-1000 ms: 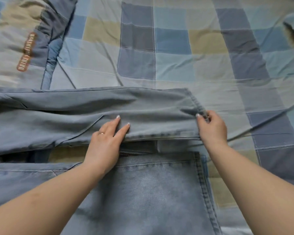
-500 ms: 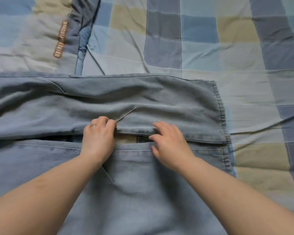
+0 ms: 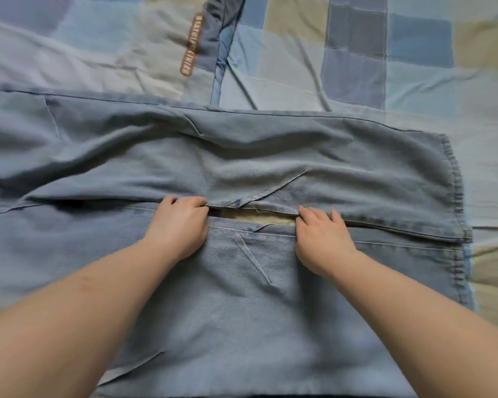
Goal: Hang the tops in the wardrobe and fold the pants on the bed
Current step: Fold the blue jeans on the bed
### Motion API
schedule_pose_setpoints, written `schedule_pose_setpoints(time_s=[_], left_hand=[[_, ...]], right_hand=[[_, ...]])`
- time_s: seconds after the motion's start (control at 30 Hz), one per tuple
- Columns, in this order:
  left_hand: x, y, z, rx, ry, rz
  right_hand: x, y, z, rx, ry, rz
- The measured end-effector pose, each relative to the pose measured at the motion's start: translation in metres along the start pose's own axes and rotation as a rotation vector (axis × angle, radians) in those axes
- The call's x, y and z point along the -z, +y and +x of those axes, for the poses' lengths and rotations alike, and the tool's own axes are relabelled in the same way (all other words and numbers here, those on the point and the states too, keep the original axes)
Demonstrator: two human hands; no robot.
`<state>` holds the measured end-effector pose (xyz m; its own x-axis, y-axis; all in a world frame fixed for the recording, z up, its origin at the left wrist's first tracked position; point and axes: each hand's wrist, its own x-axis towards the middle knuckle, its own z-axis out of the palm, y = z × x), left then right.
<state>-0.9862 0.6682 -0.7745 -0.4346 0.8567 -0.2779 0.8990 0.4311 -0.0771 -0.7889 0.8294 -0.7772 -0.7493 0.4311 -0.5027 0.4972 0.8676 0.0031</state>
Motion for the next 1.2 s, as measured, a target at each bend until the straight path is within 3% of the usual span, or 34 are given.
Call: schedule_pose_setpoints(time_s=[0.1, 0.23, 0.37, 0.5, 0.67, 0.87, 1.0, 1.1, 1.2], left_hand=[[0.016, -0.008, -0.009, 0.002, -0.031, -0.166], [0.041, -0.025, -0.054, 0.130, -0.034, -0.585], [0.053, -0.064, -0.118, 0.296, -0.015, -0.787], [0.053, -0.108, -0.200, 0.616, 0.012, -1.023], [0.040, -0.159, -0.284, 0.939, 0.027, -1.149], [0.025, -0.203, -0.328, 1.244, 0.202, -1.373], [0.018, -0.238, -0.333, 1.324, 0.308, -1.473], [0.014, -0.270, -0.332, 1.311, 0.335, -1.485], [0.015, -0.294, -0.327, 1.281, 0.356, -1.462]], right_hand=[[0.011, -0.025, -0.009, -0.020, 0.047, 0.151], [0.028, -0.099, -0.047, 0.108, 0.050, 0.470], [0.041, -0.173, -0.092, 0.126, -0.003, 0.751], [0.054, -0.239, -0.132, 0.112, -0.135, 0.863], [0.073, -0.309, -0.150, 0.033, -0.331, 0.932], [0.091, -0.388, -0.141, -0.241, -0.532, 1.233], [0.081, -0.431, -0.133, -0.551, -0.698, 1.692], [0.075, -0.461, -0.123, -0.643, -0.665, 1.960], [0.075, -0.477, -0.114, -0.750, -0.543, 2.055]])
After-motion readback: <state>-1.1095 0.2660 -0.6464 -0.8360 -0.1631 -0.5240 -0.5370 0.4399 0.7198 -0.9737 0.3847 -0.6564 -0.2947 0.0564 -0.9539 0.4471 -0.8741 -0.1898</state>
